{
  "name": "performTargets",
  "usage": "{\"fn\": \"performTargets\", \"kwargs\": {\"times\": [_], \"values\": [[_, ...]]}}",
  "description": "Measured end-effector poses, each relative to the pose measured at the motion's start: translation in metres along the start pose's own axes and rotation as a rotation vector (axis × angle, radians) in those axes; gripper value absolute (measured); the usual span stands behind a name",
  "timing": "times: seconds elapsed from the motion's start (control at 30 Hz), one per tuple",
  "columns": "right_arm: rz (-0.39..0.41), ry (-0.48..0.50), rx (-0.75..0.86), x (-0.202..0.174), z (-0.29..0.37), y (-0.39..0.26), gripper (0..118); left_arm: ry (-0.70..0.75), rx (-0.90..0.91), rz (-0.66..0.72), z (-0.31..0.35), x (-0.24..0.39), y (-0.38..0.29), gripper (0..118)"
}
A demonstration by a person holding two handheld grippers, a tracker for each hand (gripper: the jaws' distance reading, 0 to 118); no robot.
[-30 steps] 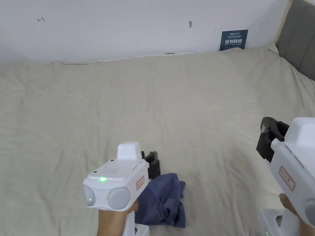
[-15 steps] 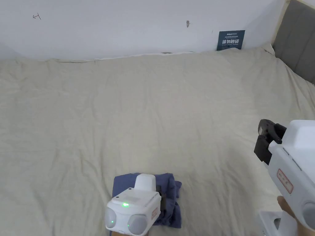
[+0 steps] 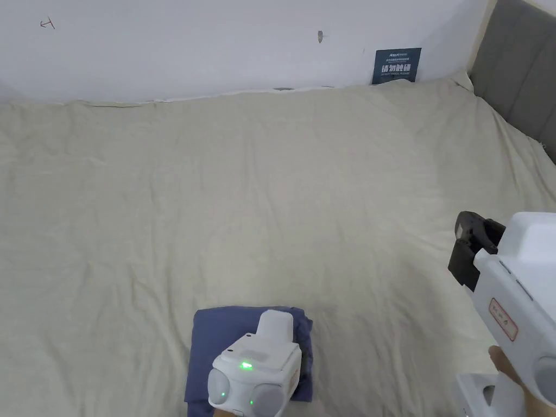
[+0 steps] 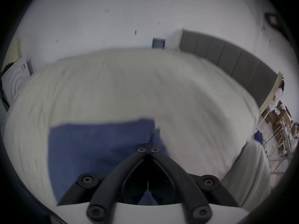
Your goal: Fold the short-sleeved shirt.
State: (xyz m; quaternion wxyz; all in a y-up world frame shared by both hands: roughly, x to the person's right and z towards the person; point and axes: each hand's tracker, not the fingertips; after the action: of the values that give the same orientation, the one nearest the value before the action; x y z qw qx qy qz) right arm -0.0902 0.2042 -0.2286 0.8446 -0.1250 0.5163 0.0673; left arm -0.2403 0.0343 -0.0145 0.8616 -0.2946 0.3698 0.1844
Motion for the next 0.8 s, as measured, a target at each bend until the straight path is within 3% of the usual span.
{"fn": "performTargets", "kwargs": {"times": [0.3,0.8], "values": [[0.005,0.051,0.064,-0.025,0.01,0.017,1,0.041,0.353,-0.073,0.105,-0.028,0.083,0],[0.077,0.071,0.181,-0.069,0.025,0.041,1,0.307,0.593,-0.061,0.176,-0.128,0.12,0]]}}
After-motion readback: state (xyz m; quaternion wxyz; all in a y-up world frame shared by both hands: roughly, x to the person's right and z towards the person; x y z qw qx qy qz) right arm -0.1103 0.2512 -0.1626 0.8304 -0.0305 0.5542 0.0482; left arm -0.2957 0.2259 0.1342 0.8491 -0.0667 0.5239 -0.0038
